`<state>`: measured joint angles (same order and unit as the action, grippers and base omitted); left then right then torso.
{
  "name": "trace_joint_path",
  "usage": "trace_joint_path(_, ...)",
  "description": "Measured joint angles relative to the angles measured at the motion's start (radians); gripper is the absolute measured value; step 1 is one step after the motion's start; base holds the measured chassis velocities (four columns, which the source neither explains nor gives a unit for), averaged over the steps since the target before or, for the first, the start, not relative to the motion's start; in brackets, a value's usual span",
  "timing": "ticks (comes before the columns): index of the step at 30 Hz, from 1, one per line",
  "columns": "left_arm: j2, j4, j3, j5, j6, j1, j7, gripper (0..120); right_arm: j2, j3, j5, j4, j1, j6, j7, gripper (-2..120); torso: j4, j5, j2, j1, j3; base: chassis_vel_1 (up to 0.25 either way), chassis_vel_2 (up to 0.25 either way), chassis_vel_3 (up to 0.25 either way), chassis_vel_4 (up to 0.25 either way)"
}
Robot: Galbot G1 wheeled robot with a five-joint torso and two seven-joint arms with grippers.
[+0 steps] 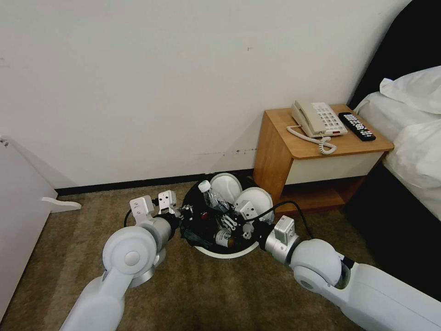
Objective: Pick up the trash bin, then pick up the garbage from the floor and place it into the trash bin.
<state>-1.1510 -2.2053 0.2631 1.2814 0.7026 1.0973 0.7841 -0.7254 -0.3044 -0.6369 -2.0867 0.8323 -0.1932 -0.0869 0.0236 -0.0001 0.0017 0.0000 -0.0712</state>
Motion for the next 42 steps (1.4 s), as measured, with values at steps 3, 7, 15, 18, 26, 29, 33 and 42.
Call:
trace_joint_path(3, 0.003, -0.006, 0.006, 0.002, 0.0, 0.006, -0.001, 4, 0.001, 0.002, 0.006, 0.004, 0.007, 0.003, 0.001, 21, 0.0, 0.0, 0.0, 0.0, 0.0, 0.0, 0.0, 0.0, 0.0)
trace_joint_path(7, 0.006, -0.016, 0.015, 0.009, 0.002, 0.013, -0.002, 4, -0.004, 0.004, 0.01, 0.016, 0.01, 0.003, 0.001, 24, 0.0, 0.0, 0.0, 0.0, 0.0, 0.0, 0.0, 0.0, 0.0)
trace_joint_path(15, 0.006, -0.026, 0.022, 0.013, 0.003, 0.026, -0.003, 5, -0.014, 0.003, 0.012, 0.034, 0.007, 0.004, -0.001, 45, 0.0, 0.0001, 0.0, 0.0, 0.0, 0.0, 0.0, 0.0, 0.0)
trace_joint_path(18, 0.003, -0.027, 0.023, 0.013, 0.003, 0.031, -0.004, 5, -0.019, 0.001, 0.013, 0.038, 0.007, 0.005, -0.002, 57, 0.0, 0.0001, 0.0, 0.0, 0.0, 0.0, 0.0, 0.0, 0.0)
trace_joint_path(26, 0.002, -0.023, 0.022, 0.012, 0.004, 0.026, -0.005, 4, -0.017, 0.001, 0.014, 0.042, 0.007, 0.008, -0.002, 67, 0.0, 0.0001, 0.0, 0.0, 0.0, 0.0, 0.0, 0.0, 0.0)
trace_joint_path(29, 0.001, -0.022, 0.019, 0.009, 0.004, 0.026, -0.005, 4, -0.017, 0.002, 0.014, 0.042, 0.007, 0.008, -0.002, 70, 0.0, 0.0001, 0.0, 0.0, 0.0, 0.0, 0.0, 0.0, 0.0)
trace_joint_path(33, -0.001, -0.02, 0.017, 0.003, 0.004, 0.027, -0.005, 4, -0.018, 0.001, 0.014, 0.04, 0.006, 0.008, -0.002, 80, 0.0, 0.0001, 0.0, 0.0, 0.0, 0.0, 0.0, 0.0, 0.0)
trace_joint_path(42, 0.0, -0.017, 0.019, -0.011, 0.006, 0.031, -0.008, 5, -0.023, -0.006, 0.014, 0.036, -0.001, 0.008, -0.002, 93, 0.0, 0.0001, 0.0, 0.0, 0.0, 0.0, 0.0, 0.0, 0.0)
